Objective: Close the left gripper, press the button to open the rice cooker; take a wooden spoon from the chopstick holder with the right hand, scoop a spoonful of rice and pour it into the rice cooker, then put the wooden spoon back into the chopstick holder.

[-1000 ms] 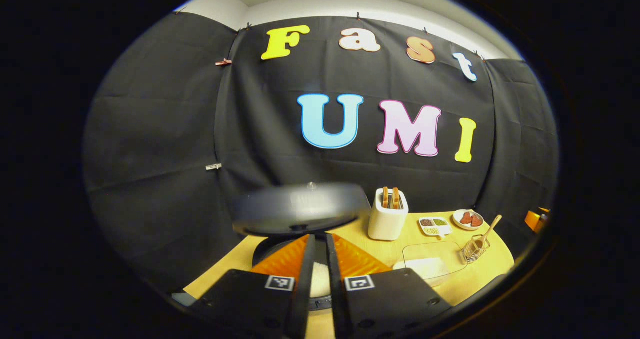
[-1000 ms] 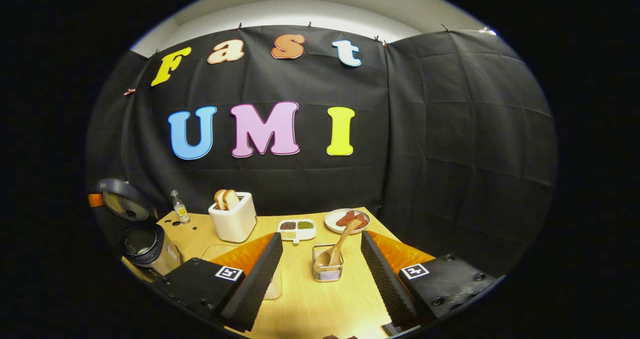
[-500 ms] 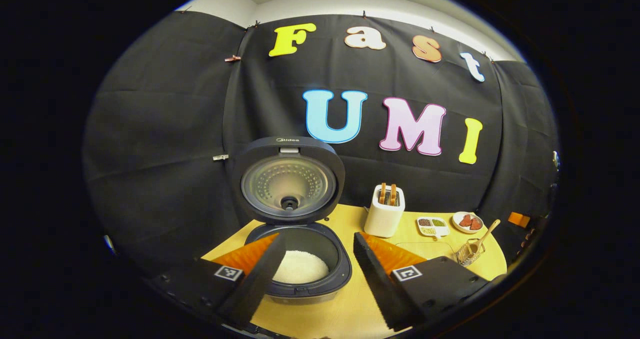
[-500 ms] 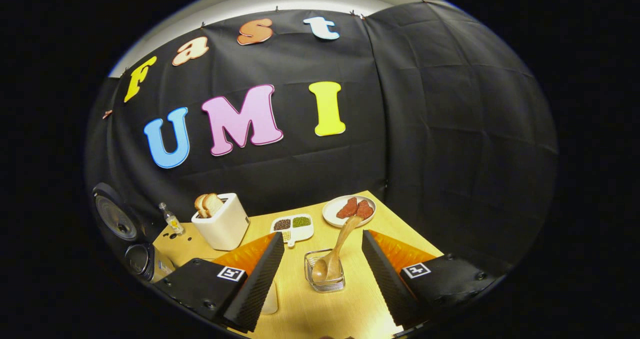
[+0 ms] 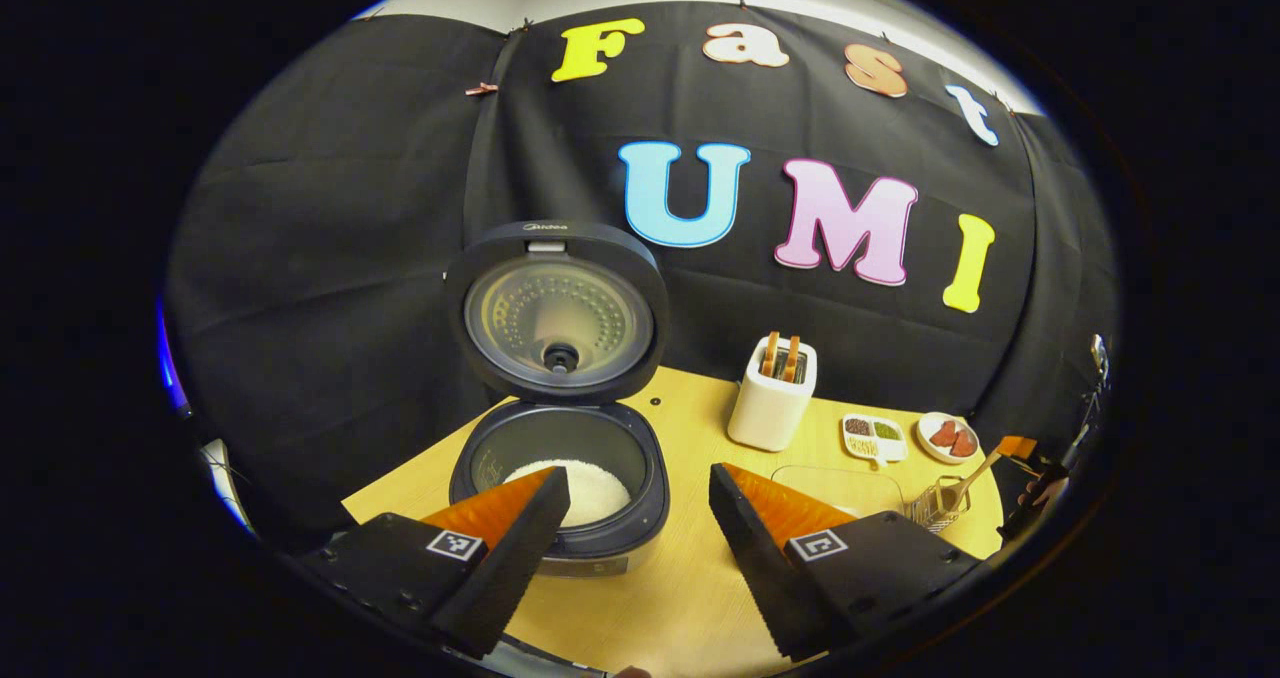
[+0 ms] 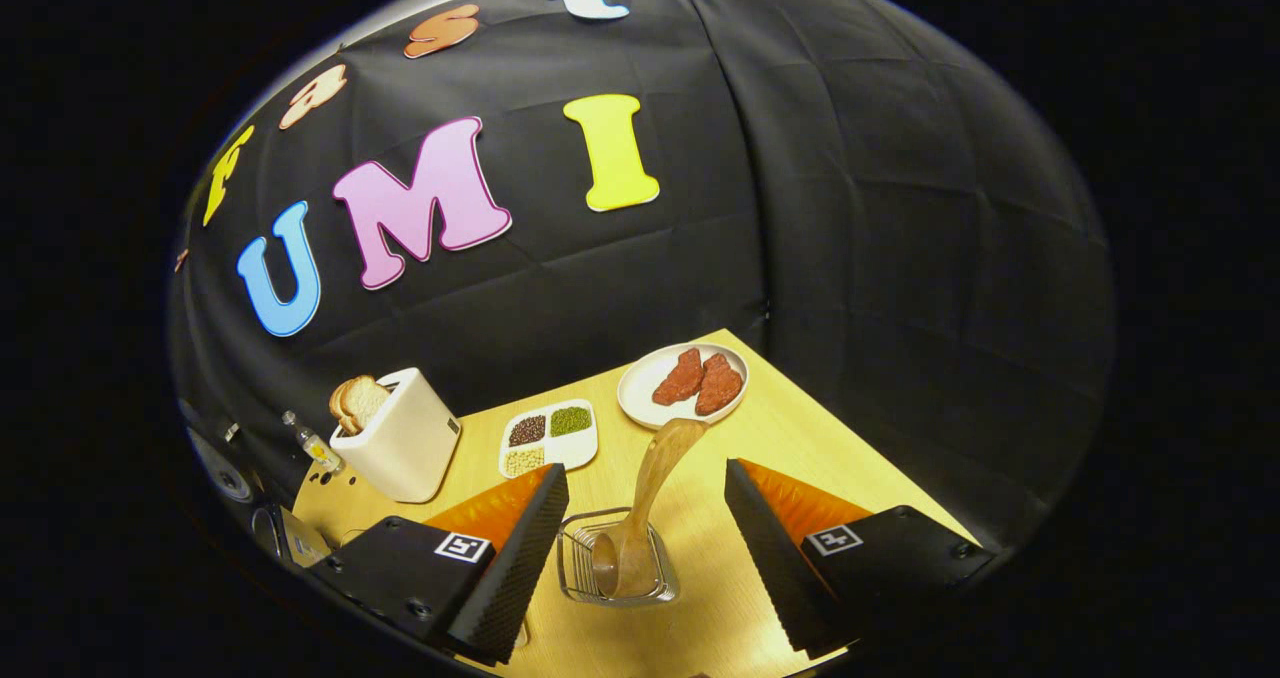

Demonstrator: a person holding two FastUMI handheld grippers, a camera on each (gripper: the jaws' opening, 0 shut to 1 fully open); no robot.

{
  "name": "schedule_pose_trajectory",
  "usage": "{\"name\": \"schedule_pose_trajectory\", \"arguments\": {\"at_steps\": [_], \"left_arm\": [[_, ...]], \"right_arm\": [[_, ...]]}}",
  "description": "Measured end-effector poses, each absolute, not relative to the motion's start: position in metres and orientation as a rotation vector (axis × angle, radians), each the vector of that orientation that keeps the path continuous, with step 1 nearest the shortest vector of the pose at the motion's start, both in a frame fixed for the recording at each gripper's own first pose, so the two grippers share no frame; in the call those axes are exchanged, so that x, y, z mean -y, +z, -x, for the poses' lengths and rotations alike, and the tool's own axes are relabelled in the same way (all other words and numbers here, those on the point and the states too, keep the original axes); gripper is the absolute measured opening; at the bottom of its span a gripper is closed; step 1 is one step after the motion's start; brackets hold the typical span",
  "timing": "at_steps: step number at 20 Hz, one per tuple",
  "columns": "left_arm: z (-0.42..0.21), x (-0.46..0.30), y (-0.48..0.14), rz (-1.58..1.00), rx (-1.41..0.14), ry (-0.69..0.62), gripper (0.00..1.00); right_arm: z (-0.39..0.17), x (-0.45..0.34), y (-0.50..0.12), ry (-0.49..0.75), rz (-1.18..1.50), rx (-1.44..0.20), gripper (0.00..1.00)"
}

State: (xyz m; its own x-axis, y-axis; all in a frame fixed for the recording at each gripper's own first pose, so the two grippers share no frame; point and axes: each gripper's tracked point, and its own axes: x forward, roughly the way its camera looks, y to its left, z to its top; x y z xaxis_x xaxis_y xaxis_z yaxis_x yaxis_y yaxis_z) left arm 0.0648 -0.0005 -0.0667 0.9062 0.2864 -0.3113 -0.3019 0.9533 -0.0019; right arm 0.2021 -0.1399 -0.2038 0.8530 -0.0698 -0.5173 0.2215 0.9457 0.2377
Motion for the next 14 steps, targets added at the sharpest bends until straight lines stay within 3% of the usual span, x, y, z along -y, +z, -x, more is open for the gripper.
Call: {"name": "schedule_pose_trajectory", "arguments": {"at_steps": [8,10,11,12,13,14], "left_arm": [[-0.059,0.045,-0.096,0.178,-0.382,0.320,0.95],[-0.056,0.062,-0.109,0.206,-0.411,0.292,0.95],[-0.055,0.066,-0.114,0.206,-0.424,0.287,0.96],[-0.054,0.068,-0.118,0.197,-0.437,0.291,0.96],[-0.051,0.071,-0.123,0.187,-0.448,0.292,0.95],[-0.050,0.074,-0.125,0.181,-0.457,0.288,0.95]], "right_arm": [[-0.241,0.146,-0.265,-0.124,-0.414,-0.645,0.96],[-0.248,0.145,-0.270,-0.126,-0.461,-0.658,0.83],[-0.248,0.141,-0.269,-0.120,-0.483,-0.669,0.56],[-0.250,0.140,-0.271,-0.114,-0.484,-0.669,0.54],[-0.254,0.139,-0.271,-0.113,-0.472,-0.659,0.36],[-0.253,0.136,-0.270,-0.107,-0.469,-0.653,0.39]]}}
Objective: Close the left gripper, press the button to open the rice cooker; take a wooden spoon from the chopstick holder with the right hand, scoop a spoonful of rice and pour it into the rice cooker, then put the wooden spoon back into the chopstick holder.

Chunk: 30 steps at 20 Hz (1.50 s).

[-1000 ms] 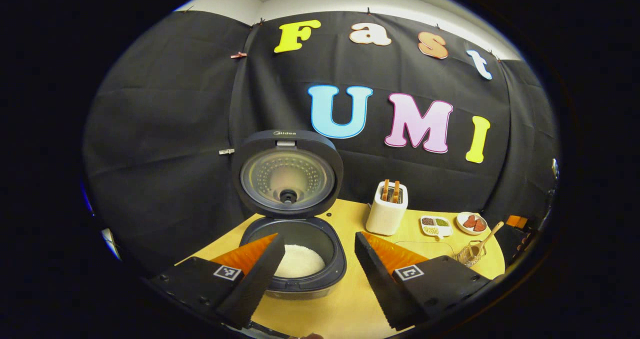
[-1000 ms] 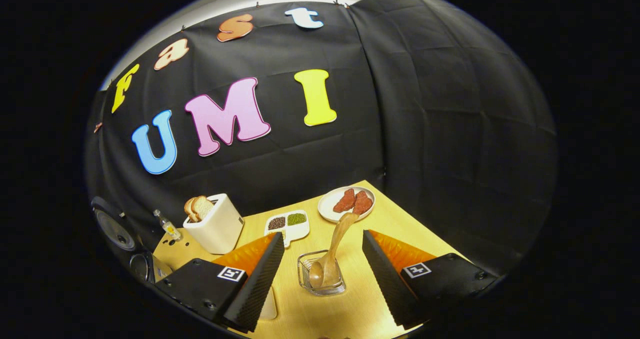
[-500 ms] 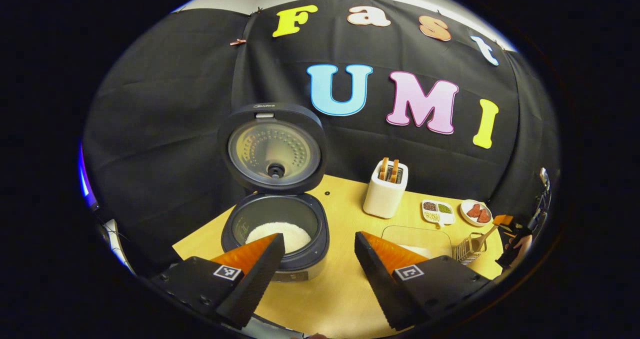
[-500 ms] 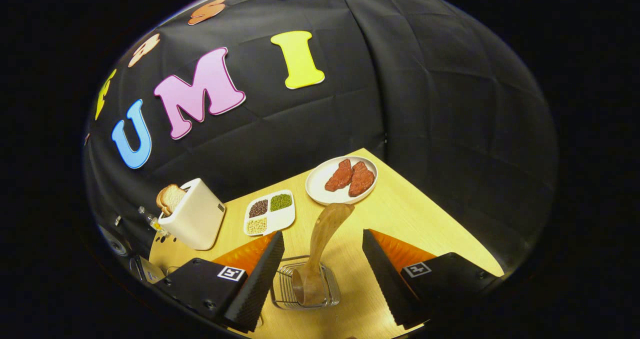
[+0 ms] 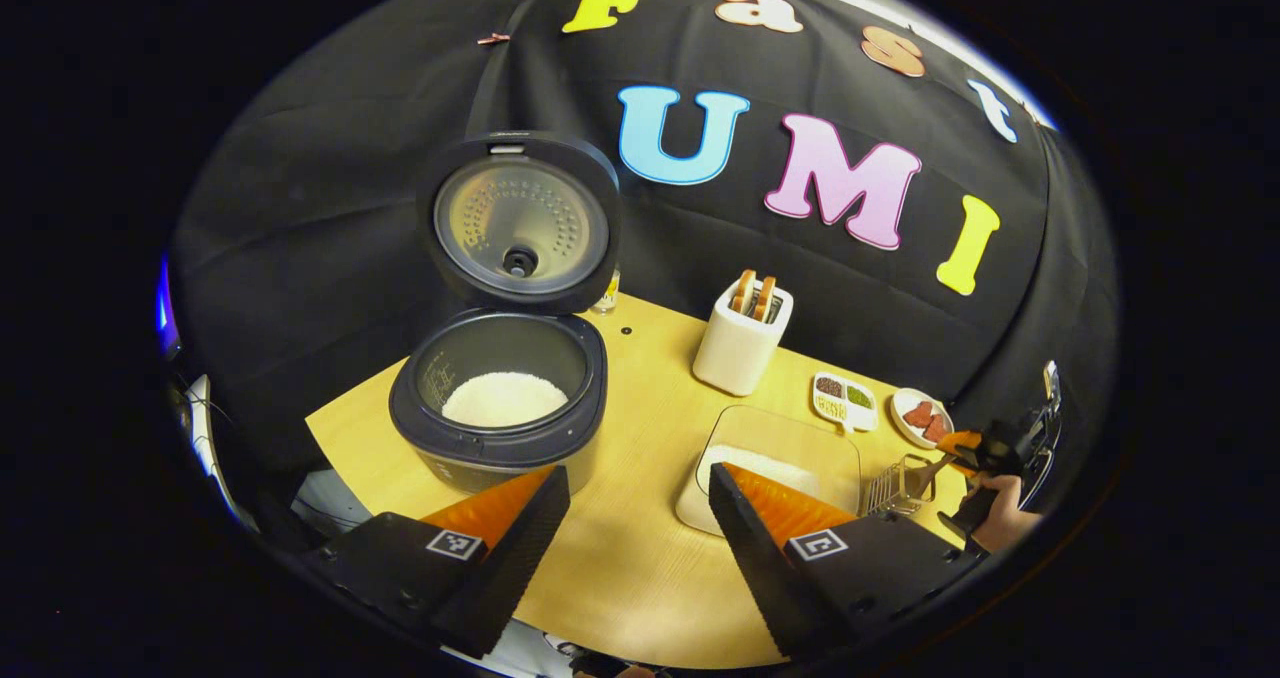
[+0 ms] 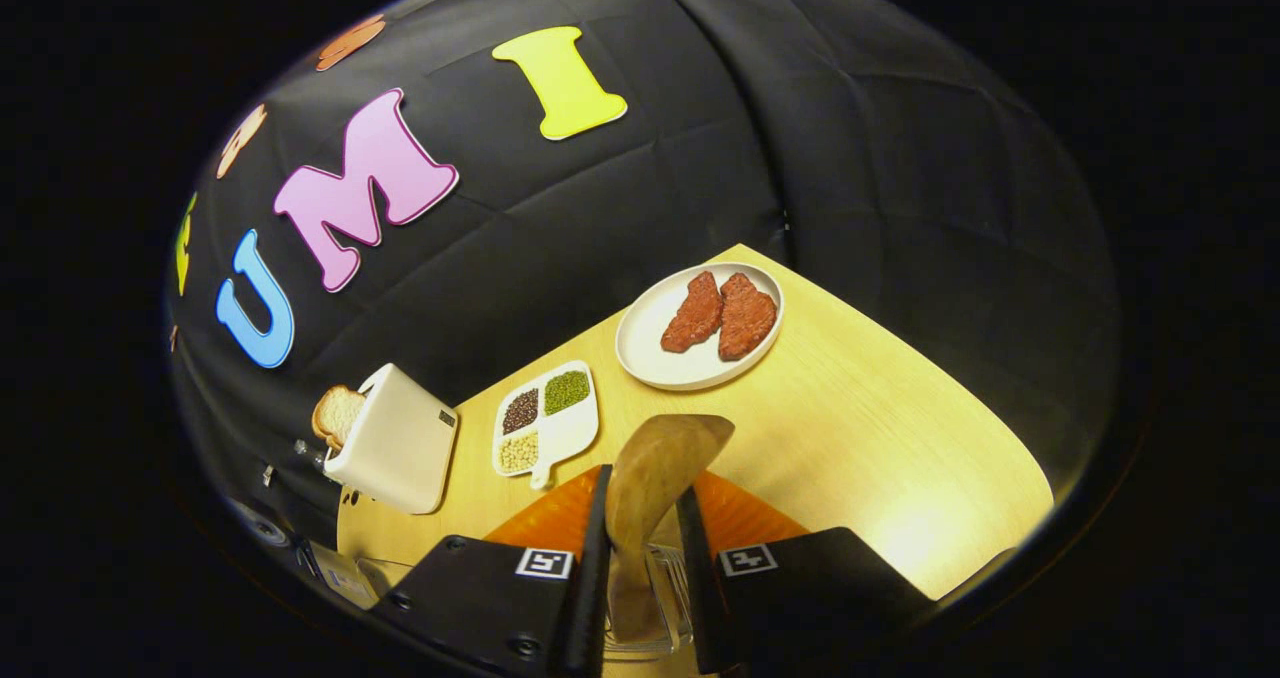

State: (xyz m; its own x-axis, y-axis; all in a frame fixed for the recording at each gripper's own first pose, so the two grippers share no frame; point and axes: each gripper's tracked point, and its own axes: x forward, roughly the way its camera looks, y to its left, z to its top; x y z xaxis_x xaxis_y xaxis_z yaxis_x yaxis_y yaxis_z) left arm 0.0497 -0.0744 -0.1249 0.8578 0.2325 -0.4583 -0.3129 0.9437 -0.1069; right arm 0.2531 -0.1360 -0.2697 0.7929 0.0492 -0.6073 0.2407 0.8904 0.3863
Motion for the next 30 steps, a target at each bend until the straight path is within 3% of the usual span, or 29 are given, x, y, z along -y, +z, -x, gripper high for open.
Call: {"name": "schedule_pose_trajectory", "arguments": {"at_steps": [1,5,13,21,30], "left_arm": [[-0.049,0.080,-0.126,0.176,-0.461,0.280,0.95],[-0.053,0.093,-0.131,0.160,-0.461,0.242,0.96],[-0.052,0.073,-0.127,0.167,-0.428,0.207,0.95],[-0.047,0.022,-0.124,0.165,-0.408,0.157,0.95],[-0.052,-0.020,-0.139,0.186,-0.423,0.104,0.95]], "right_arm": [[-0.254,0.133,-0.269,-0.098,-0.470,-0.655,0.24],[-0.250,0.122,-0.244,-0.050,-0.460,-0.605,0.17],[-0.240,0.108,-0.158,0.005,-0.382,-0.412,0.17],[-0.216,0.043,-0.105,0.051,-0.376,-0.361,0.17],[-0.192,-0.059,-0.128,0.122,-0.275,-0.409,0.17]]}}
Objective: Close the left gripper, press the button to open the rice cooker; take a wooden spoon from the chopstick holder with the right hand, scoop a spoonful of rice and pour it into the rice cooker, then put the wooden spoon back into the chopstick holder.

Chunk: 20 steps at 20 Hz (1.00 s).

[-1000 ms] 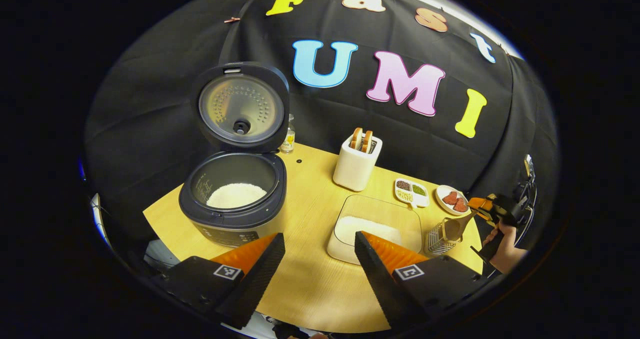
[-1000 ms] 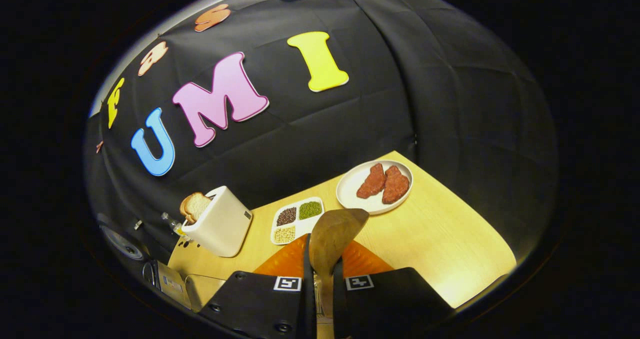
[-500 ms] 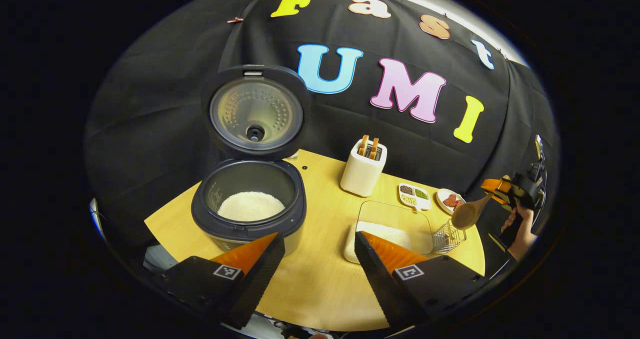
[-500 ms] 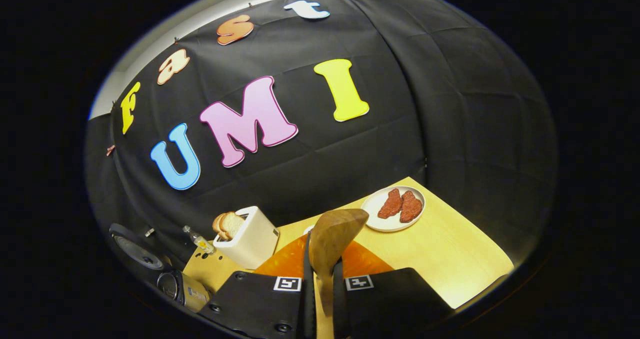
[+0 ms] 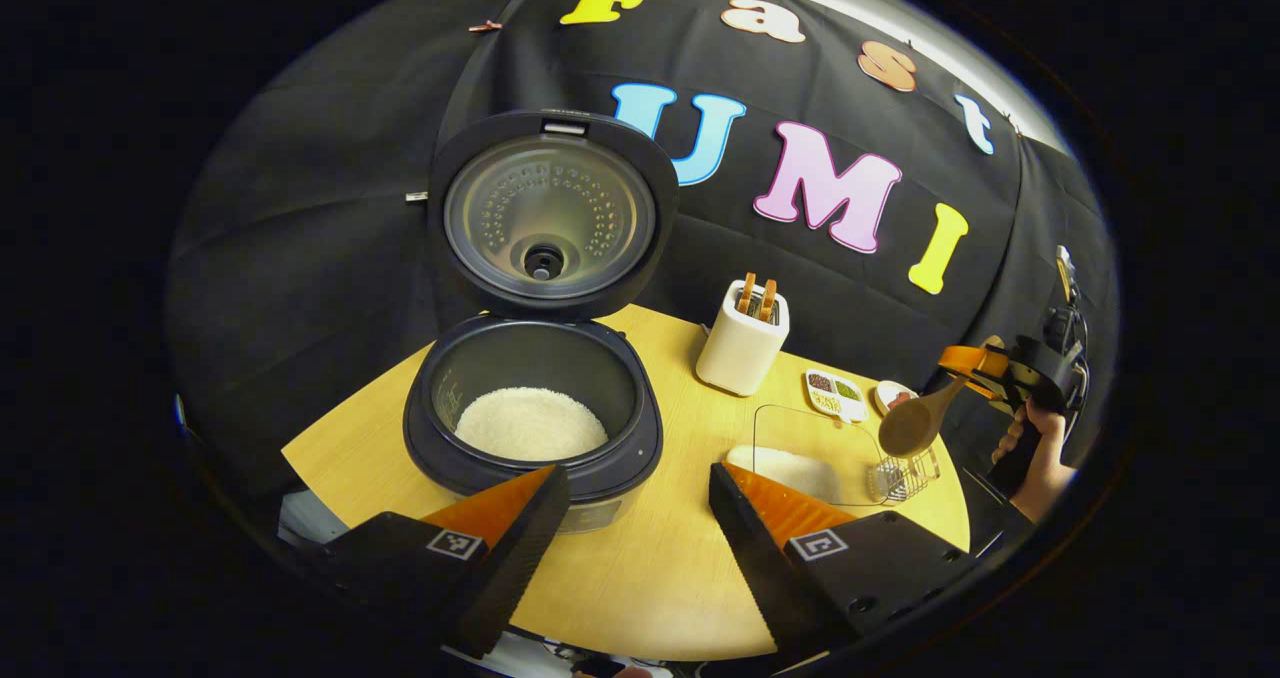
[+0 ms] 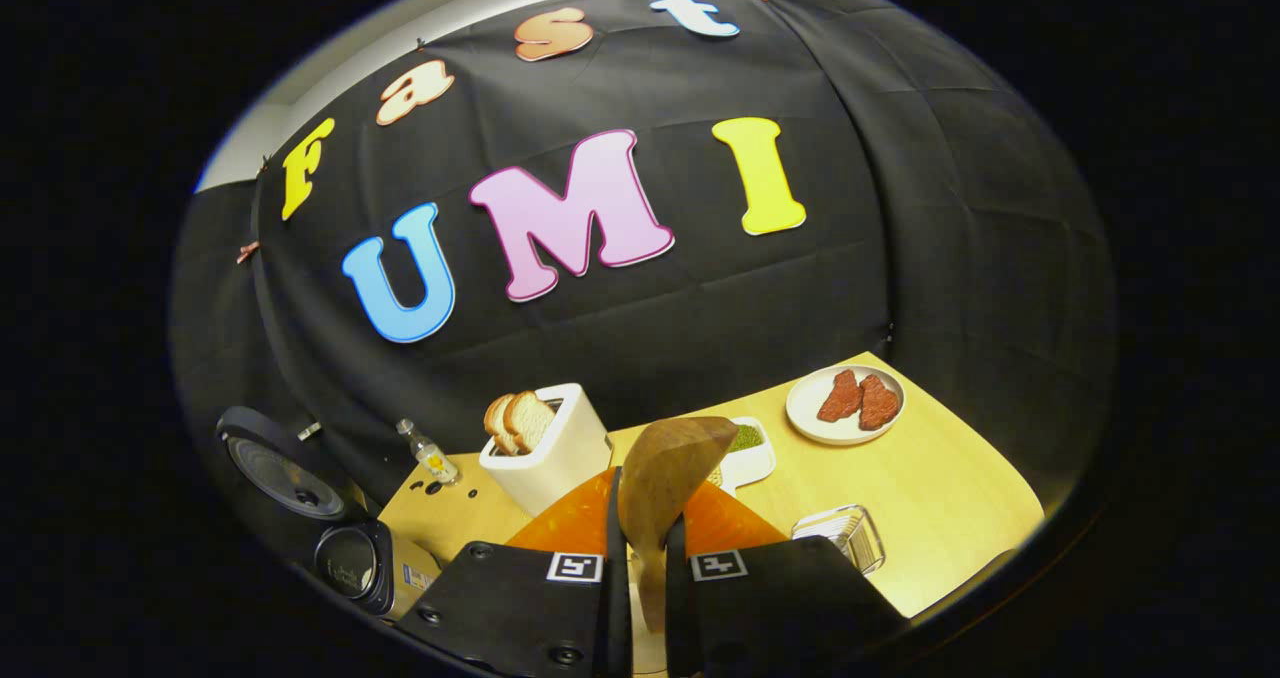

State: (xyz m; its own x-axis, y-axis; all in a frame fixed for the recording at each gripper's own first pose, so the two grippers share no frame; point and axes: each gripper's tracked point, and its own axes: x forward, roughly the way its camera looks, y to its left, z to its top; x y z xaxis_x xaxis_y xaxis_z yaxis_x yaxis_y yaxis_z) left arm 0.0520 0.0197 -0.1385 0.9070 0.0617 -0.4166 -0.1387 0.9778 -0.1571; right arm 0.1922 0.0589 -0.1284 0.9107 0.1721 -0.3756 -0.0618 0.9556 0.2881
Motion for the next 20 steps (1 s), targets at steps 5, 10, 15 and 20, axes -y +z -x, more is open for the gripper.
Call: {"name": "schedule_pose_trajectory", "arguments": {"at_steps": [5,10,15,20], "left_arm": [[-0.055,-0.018,-0.159,0.208,-0.456,0.034,0.95],[-0.056,-0.026,-0.179,0.191,-0.492,0.001,0.95],[-0.050,-0.045,-0.188,0.184,-0.504,0.002,0.95],[-0.041,-0.060,-0.189,0.221,-0.500,0.030,0.95]], "right_arm": [[-0.182,-0.086,-0.186,0.113,-0.209,-0.486,0.17],[-0.181,-0.084,-0.234,0.059,-0.178,-0.520,0.17],[-0.173,-0.100,-0.249,0.040,-0.193,-0.525,0.18],[-0.150,-0.152,-0.254,0.094,-0.296,-0.594,0.18]]}}
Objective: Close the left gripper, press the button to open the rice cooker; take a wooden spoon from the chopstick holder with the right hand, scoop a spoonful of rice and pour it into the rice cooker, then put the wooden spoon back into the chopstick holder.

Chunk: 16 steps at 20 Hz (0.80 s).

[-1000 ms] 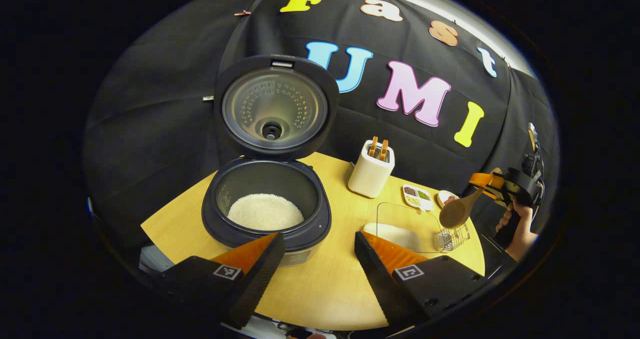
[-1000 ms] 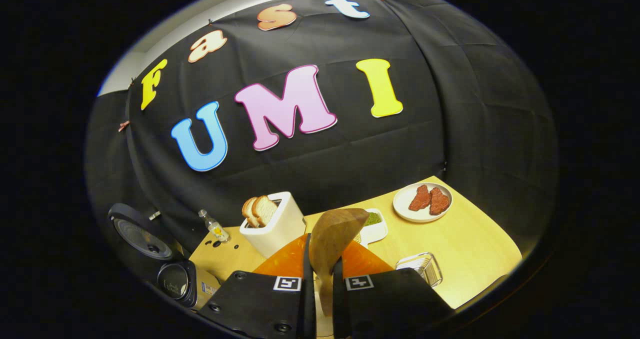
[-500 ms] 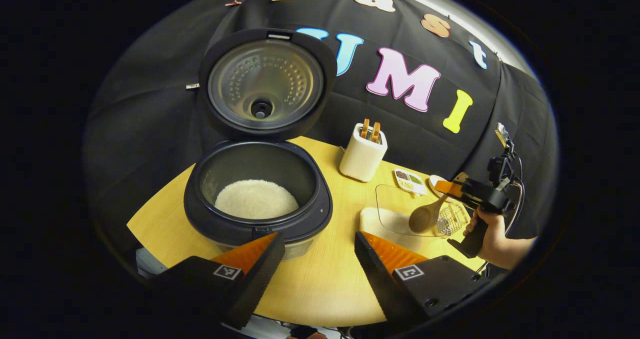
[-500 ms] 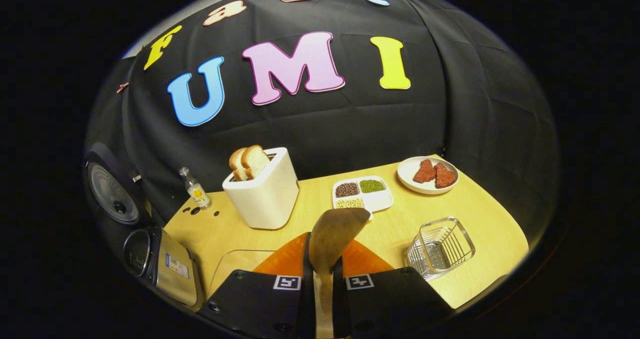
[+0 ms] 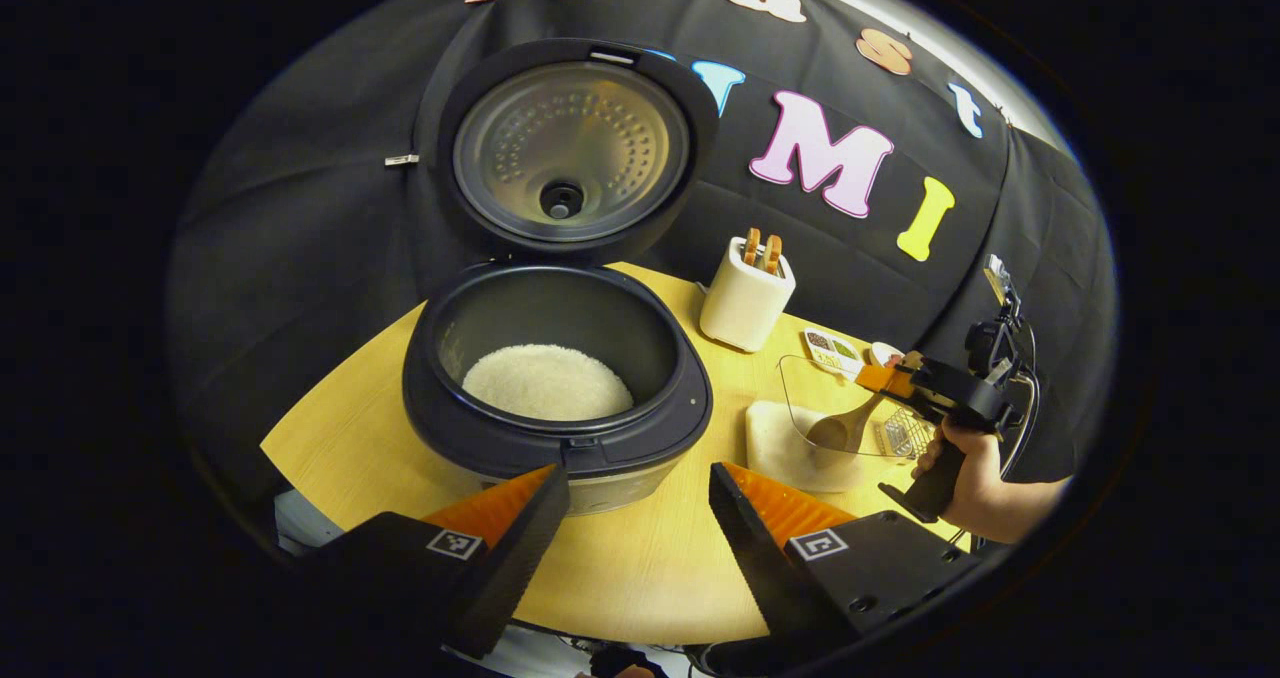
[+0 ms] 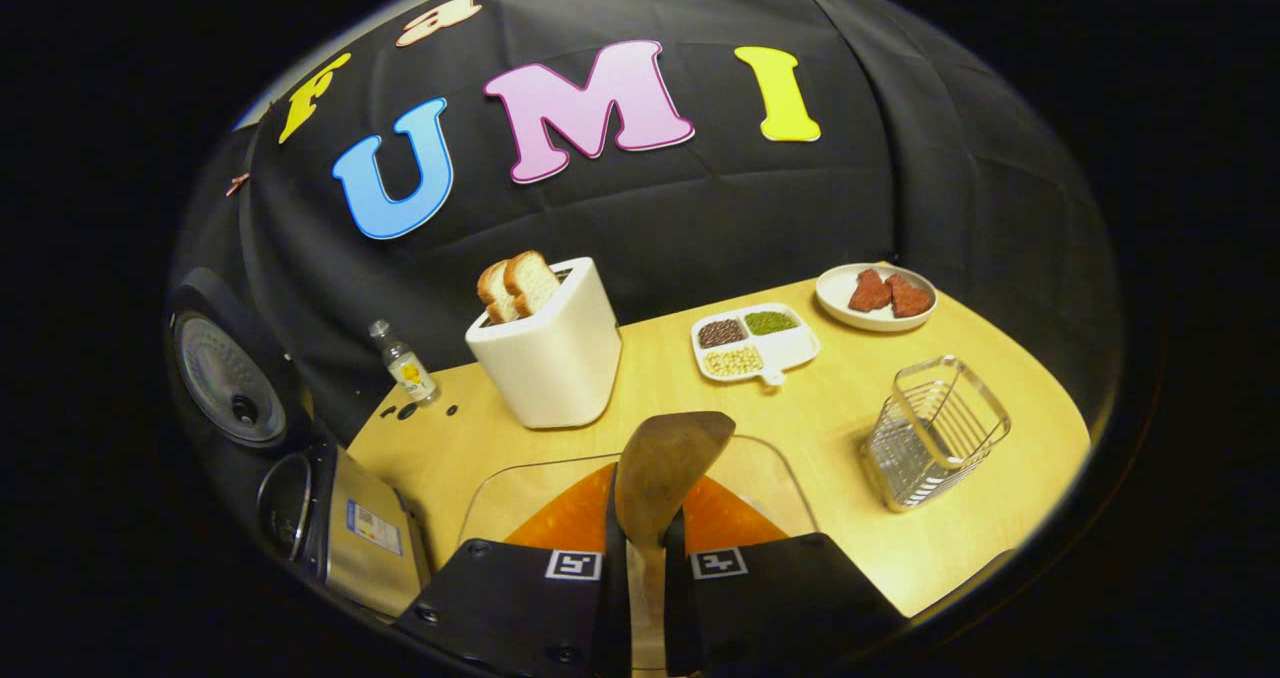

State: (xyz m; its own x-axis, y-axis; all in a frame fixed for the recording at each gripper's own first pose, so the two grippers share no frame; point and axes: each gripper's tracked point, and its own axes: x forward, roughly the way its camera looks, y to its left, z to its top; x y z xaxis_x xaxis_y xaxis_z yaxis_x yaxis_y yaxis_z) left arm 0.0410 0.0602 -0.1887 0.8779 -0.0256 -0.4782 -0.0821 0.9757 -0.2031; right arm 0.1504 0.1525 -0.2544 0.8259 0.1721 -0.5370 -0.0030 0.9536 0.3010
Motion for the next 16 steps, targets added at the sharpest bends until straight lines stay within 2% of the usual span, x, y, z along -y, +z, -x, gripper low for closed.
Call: {"name": "schedule_pose_trajectory", "arguments": {"at_steps": [10,12,13,16], "left_arm": [[-0.026,-0.093,-0.191,0.247,-0.500,0.061,0.95],[-0.024,-0.101,-0.186,0.245,-0.487,0.071,0.92],[-0.023,-0.104,-0.185,0.244,-0.482,0.074,0.95],[-0.018,-0.107,-0.181,0.235,-0.474,0.081,0.95]], "right_arm": [[-0.147,-0.194,-0.258,0.043,-0.526,-0.743,0.18],[-0.147,-0.196,-0.254,0.042,-0.560,-0.757,0.18],[-0.148,-0.195,-0.251,0.042,-0.564,-0.753,0.18],[-0.149,-0.178,-0.243,0.011,-0.611,-0.736,0.18]]}}
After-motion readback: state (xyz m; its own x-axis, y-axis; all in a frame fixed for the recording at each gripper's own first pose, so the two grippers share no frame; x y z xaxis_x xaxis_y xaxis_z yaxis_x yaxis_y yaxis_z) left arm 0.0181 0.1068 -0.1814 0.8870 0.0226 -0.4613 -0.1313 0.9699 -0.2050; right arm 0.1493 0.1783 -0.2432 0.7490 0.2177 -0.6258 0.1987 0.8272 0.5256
